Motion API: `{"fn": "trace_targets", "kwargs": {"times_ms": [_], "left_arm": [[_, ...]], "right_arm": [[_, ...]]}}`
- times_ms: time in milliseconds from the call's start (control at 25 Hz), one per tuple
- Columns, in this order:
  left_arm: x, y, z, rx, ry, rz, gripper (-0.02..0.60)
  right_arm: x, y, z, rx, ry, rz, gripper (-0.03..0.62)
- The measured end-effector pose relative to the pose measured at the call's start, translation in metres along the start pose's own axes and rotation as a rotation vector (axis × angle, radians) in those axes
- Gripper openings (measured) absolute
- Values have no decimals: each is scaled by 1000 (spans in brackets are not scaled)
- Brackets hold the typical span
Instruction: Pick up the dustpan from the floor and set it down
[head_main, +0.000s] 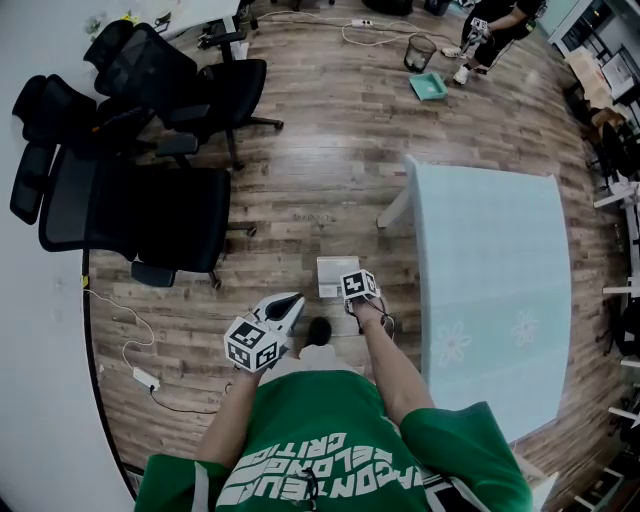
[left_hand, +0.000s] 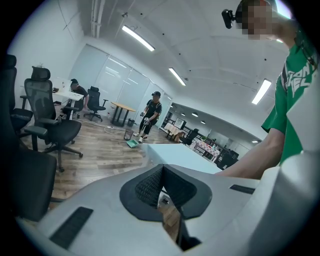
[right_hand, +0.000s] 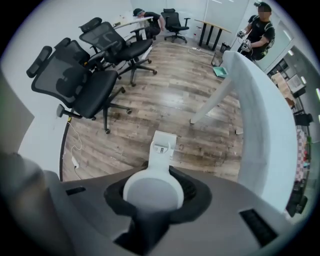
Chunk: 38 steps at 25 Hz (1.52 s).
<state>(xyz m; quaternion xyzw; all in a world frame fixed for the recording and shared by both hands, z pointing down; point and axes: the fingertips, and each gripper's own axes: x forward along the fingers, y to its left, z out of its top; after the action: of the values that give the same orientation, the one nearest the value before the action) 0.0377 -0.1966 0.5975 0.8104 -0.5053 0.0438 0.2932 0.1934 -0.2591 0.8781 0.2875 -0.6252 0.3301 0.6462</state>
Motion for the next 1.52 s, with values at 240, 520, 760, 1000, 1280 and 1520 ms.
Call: {"fn": "trace_targets", "kwargs": {"times_ms": [240, 520, 760, 1000, 1280, 1520], "left_arm": [[-5, -1, 5, 4, -31, 14, 2], [-25, 6, 13, 26, -61, 28, 2], [-37, 9, 17, 28, -90, 21, 2], [-38, 1, 31, 67, -108, -7, 2], [-28, -8, 37, 93, -111, -40, 2], [-24, -10, 43, 105, -120, -51, 2]], "right_arm": [[0, -3, -18, 4, -25, -11, 106], [-19, -5, -30, -18, -122, -29, 106], [-55, -13, -36, 1, -239, -36, 106], [-114, -19, -35, -20, -421, -56, 106], [-190, -16, -33, -42, -617, -86, 106], [-255, -8, -31, -53, -760, -95, 106]]}}
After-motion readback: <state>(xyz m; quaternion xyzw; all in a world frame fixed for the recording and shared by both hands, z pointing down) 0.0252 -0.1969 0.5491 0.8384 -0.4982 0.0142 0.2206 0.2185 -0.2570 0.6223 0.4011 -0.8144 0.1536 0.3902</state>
